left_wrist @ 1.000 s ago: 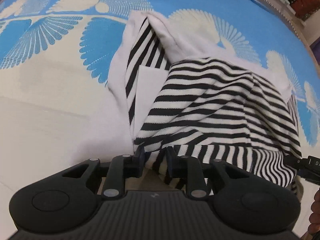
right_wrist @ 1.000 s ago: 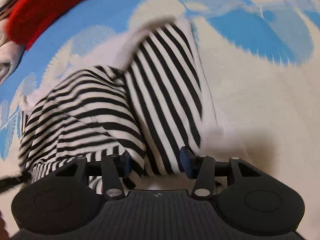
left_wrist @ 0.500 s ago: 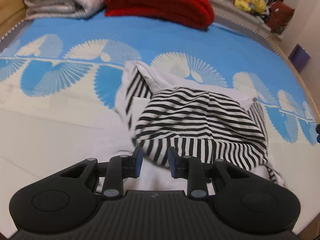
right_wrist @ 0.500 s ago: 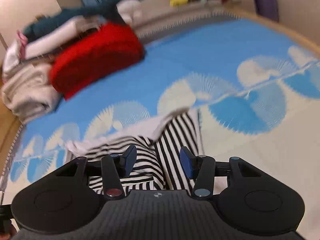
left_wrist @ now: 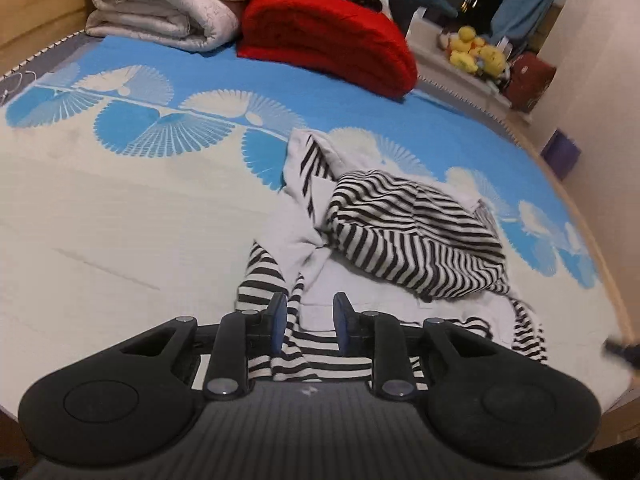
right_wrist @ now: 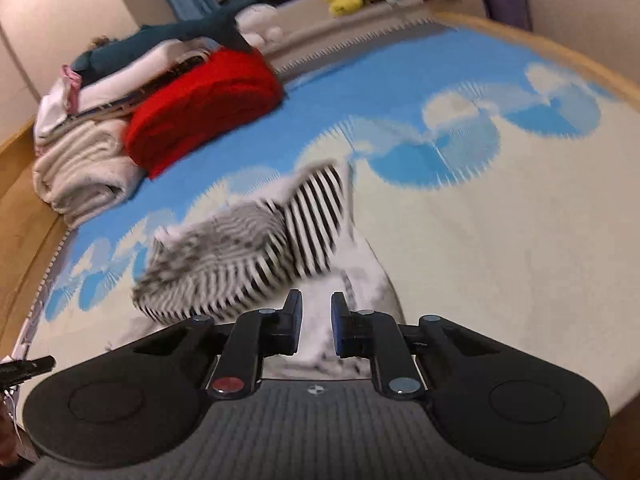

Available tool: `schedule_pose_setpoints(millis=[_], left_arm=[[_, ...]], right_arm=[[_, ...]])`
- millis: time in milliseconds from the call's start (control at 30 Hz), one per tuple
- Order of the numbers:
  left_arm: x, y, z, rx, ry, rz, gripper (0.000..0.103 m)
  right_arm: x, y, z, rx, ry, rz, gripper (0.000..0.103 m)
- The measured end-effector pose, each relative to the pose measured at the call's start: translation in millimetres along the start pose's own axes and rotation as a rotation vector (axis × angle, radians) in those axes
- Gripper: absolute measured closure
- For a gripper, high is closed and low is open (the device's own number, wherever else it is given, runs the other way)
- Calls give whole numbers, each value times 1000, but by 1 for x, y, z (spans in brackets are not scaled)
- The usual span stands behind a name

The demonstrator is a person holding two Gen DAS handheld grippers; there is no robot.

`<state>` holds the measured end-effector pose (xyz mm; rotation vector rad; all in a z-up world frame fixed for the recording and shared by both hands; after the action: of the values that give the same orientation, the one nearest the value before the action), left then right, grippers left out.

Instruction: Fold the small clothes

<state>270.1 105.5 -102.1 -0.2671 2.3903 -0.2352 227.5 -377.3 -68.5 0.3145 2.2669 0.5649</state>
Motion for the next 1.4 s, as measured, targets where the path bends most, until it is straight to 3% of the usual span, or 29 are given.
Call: schedule_pose_setpoints(millis=[100,267,333,433,600,667,733,800,867,1067,1333,1400], left_arm=[[16,15,14,-44,66,-35,76],[38,43,35,-57,178,-199,73],[47,56,43,-75,226,-273,66],[64,67,56,-80,304,-356,60],[86,70,72,-119,396,-352,53],[90,67,76,-97,415,-364,53],[92,63,76,-90,421,-349,56],[92,59,77,-90,423,-322,59],[93,54,78,-73,429,-301,94],[80,33,57,-14,348,-244,98],[84,24,2,37,240,-226,99],[86,29,-6,34,222,-244,99]], right_arm=[[34,-20,17,59,104,63,85],[65,-40,38,130,181,61,80],[79,-48,47,141,245,103,76],[93,-50,59,128,306,117,60],[110,-51,72,189,364,62,51],[110,-47,75,191,362,36,49],[111,-41,77,193,355,2,56],[112,-35,79,162,354,-4,91],[108,-33,76,138,335,8,98],[70,-41,44,67,155,123,99],[59,-65,3,69,94,194,101],[63,-62,1,85,108,155,101]])
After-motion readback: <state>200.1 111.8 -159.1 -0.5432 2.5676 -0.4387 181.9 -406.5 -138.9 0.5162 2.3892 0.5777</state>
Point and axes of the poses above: each gripper's, at about its wrist camera, not at the fingertips, and z roughly the way its jaws point, y to its left, x to its underside, the point moved 10 cm from there along z, roughly the way its jaws point, and after that the axes turned 3 degrees about -x, right-handed, at the moved point
